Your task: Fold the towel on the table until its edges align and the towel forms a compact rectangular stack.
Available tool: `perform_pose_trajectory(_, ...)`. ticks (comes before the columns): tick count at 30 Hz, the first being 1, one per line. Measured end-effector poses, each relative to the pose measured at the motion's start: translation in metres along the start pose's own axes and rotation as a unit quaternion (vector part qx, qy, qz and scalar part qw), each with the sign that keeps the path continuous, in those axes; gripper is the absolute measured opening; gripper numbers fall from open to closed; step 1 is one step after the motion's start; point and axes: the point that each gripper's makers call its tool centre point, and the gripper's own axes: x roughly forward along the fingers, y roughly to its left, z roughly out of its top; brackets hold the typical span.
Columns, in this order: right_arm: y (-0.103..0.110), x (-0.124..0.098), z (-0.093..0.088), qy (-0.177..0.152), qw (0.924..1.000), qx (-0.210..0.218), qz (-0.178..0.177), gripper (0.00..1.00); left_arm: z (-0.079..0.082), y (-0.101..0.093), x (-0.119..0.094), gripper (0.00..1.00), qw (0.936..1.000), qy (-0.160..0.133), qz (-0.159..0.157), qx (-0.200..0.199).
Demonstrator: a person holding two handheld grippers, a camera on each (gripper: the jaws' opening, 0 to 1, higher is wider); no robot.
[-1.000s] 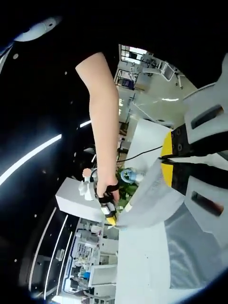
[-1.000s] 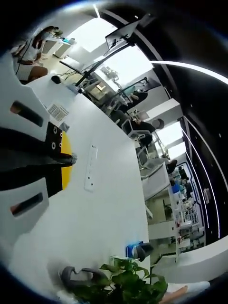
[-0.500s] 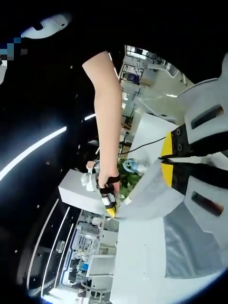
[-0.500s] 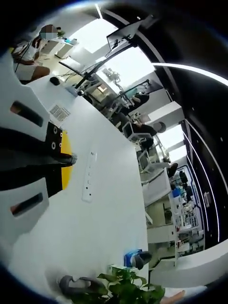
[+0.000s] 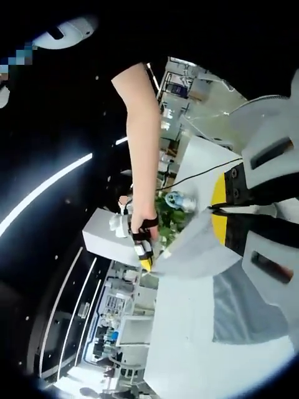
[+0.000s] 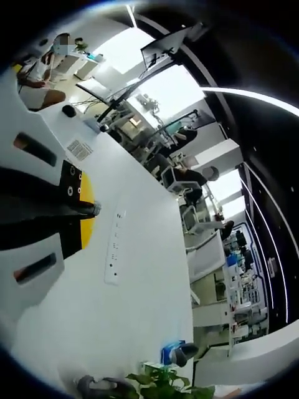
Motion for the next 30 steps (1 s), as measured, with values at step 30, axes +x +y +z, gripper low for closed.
perform_pose_trajectory(30,0.026,0.074,-0.046,0.081,0.9957,-0.044,0.015,0.03,-0.043,0.054,-0.047,0.02,0.9944,0.009,0.077,-0.072)
